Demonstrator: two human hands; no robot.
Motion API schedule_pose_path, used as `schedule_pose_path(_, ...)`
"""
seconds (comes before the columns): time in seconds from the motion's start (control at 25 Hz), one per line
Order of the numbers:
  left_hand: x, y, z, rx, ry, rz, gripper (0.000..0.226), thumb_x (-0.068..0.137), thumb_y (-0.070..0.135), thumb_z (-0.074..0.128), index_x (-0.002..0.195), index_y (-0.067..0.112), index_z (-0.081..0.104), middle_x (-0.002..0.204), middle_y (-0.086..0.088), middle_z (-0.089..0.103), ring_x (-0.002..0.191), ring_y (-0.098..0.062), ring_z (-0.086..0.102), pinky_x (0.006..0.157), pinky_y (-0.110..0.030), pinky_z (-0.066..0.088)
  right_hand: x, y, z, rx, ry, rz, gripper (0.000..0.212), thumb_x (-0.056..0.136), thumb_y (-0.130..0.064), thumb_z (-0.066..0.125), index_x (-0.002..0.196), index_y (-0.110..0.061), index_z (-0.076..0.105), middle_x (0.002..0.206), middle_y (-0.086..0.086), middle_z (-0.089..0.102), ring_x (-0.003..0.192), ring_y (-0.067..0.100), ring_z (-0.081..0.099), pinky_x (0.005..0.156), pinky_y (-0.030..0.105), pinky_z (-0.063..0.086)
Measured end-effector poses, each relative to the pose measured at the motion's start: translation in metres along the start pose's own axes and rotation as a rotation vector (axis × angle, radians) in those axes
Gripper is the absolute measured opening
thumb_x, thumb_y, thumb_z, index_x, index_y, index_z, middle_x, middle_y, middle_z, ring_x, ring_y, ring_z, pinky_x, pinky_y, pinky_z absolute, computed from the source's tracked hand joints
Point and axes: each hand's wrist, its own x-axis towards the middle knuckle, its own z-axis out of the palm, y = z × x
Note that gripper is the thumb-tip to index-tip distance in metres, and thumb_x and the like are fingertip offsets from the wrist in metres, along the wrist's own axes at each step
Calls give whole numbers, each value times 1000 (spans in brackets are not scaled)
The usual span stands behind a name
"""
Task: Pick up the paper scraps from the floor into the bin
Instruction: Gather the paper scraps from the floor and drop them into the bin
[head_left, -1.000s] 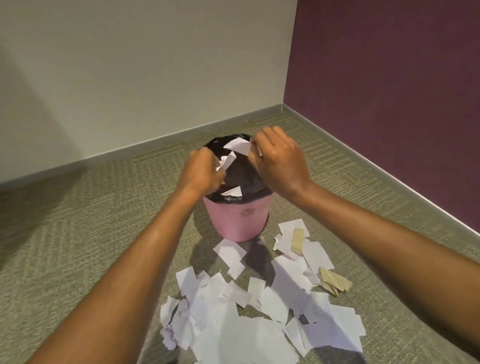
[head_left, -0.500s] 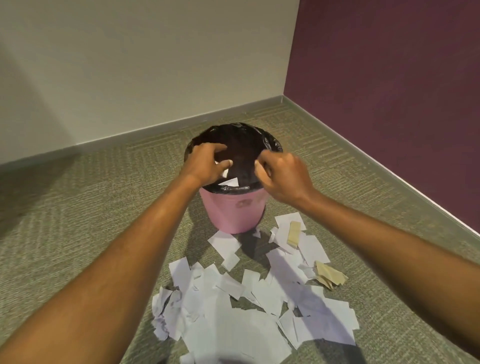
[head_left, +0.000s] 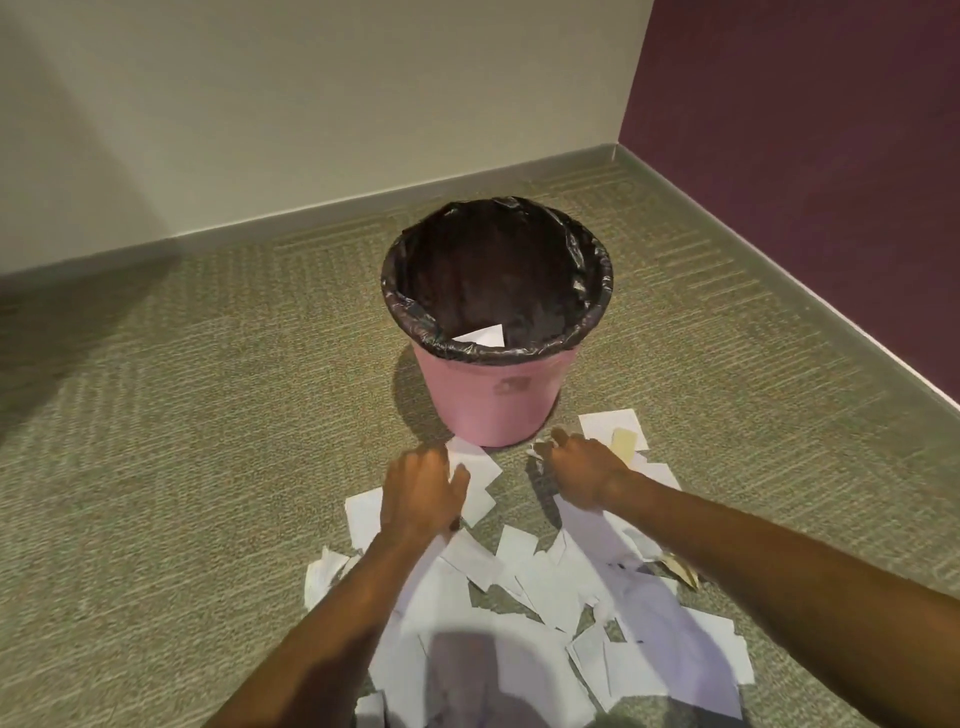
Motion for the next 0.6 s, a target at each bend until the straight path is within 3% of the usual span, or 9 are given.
schedule_pose_path(0.08, 5, -8, 29, 195, -259, 105, 45, 81, 48, 59, 105, 10, 60, 111, -15, 59, 101, -32, 56, 87, -40, 46, 19, 9, 19, -81, -2, -10, 63, 89, -14, 56, 146, -17, 29, 152, 18, 26, 120, 39, 50, 94, 46, 45)
schedule_pose_path(0.16, 14, -11, 47, 304, -416, 143, 65, 75, 52, 64, 126, 16, 47, 130, -17, 45, 120, -35, 43, 99, -44, 39, 33, 14, 31, -100, -17, -31, 70, 90, -20, 59, 149, -19, 23, 156, 18, 18, 122, 39, 48, 96, 46, 43)
schedule_pose_path(0.24, 25, -12, 60, 367, -498, 149, 91, 71, 57, 69, 144, 23, 27, 151, -23, 20, 139, -42, 21, 111, -53, 26, 41, 16, 38, -92, -16, -49, 65, 90, -17, 59, 147, -16, 28, 153, 17, 25, 120, 38, 48, 95, 46, 44)
schedule_pose_path(0.32, 37, -12, 69, 429, -537, 158, 111, 69, 63, 71, 152, 27, 7, 158, -24, -3, 146, -45, 0, 114, -59, 13, 42, 13, 43, -84, 19, -74, 52, 87, -13, 63, 135, -12, 45, 140, 14, 42, 113, 35, 51, 89, 44, 48)
schedule_pose_path(0.44, 54, -14, 76, 463, -571, 180, 123, 66, 68, 71, 153, 29, -6, 157, -28, -9, 145, -47, -6, 114, -63, 10, 30, 3, 46, -44, 59, -164, 31, 82, -8, 69, 113, -9, 64, 118, 13, 56, 105, 29, 55, 82, 40, 51)
schedule_pose_path(0.6, 61, -19, 82, 402, -554, 208, 123, 61, 69, 74, 152, 30, 1, 155, -28, 2, 143, -48, 4, 112, -62, 18, 7, -6, 35, 77, 186, -215, 29, 80, 3, 64, 109, 0, 61, 113, 15, 57, 105, 31, 54, 73, 39, 48)
